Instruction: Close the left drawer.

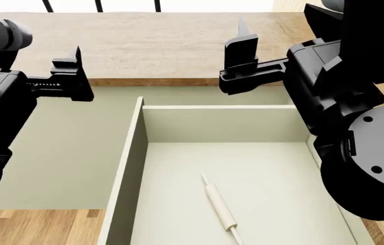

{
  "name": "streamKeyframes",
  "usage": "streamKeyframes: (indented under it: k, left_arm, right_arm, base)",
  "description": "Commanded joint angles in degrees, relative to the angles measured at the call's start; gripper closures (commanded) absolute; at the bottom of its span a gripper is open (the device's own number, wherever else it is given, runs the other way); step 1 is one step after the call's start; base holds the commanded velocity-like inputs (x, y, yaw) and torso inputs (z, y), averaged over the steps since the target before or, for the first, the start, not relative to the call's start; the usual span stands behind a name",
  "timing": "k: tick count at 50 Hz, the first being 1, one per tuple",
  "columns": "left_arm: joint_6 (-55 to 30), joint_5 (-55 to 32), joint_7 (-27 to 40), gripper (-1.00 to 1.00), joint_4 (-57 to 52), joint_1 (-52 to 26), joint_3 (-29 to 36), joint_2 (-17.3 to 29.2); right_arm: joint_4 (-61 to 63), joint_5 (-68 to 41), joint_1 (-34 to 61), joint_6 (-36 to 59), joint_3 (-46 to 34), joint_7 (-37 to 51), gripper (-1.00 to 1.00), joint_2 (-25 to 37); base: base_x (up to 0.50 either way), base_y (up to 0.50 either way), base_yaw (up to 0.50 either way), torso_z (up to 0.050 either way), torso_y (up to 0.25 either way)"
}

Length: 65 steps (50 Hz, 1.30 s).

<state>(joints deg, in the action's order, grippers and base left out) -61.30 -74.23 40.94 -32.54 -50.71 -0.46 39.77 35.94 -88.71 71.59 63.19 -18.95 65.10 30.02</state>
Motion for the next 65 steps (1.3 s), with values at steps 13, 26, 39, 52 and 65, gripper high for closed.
streamKeyframes:
  k: [13, 26, 39, 52, 65]
  left_arm:
    - [8.99, 15.16, -10.24, -1.00, 12.07, 8.97, 2.35, 1.78]
    - [15.28, 19.36, -19.11, -1.00, 18.59, 14.15, 4.76, 1.69]
    - [21.06, 18.58, -26.82, -1.00, 20.94, 19.80, 2.16, 2.49]
    - [30.99, 22.54, -38.08, -1.00, 29.34, 26.40, 2.58, 0.36]
    - [35.24, 30.25, -43.82, -1.00, 38.22, 27.55, 8.91, -1.45]
  right_arm:
    - [0.05, -0.33, 0.23, -0.41, -0.60, 0.48, -1.00, 0.33]
    - [-0.11, -0.05, 0.29, -0.79, -0.71, 0.20, -1.00, 0.65]
    - [-0.16, -0.25, 0.26, -1.01, -1.07, 0.49, -1.00, 0.78]
    - [-0.29, -0.14, 0.17, -1.39, -1.17, 0.39, -1.00, 1.12]
    - [-0.28, -0.14, 0.32, -1.71, -1.33, 0.34, -1.00, 1.31]
  base:
    - [0.00, 0.00, 0.00, 0.000, 0.000]
    - [0.00, 0.00, 0.00, 0.000, 0.000]
    - [0.00, 0.00, 0.00, 0.000, 0.000]
    - [0.00, 0.00, 0.00, 0.000, 0.000]
    - [0.00, 0.00, 0.00, 0.000, 0.000]
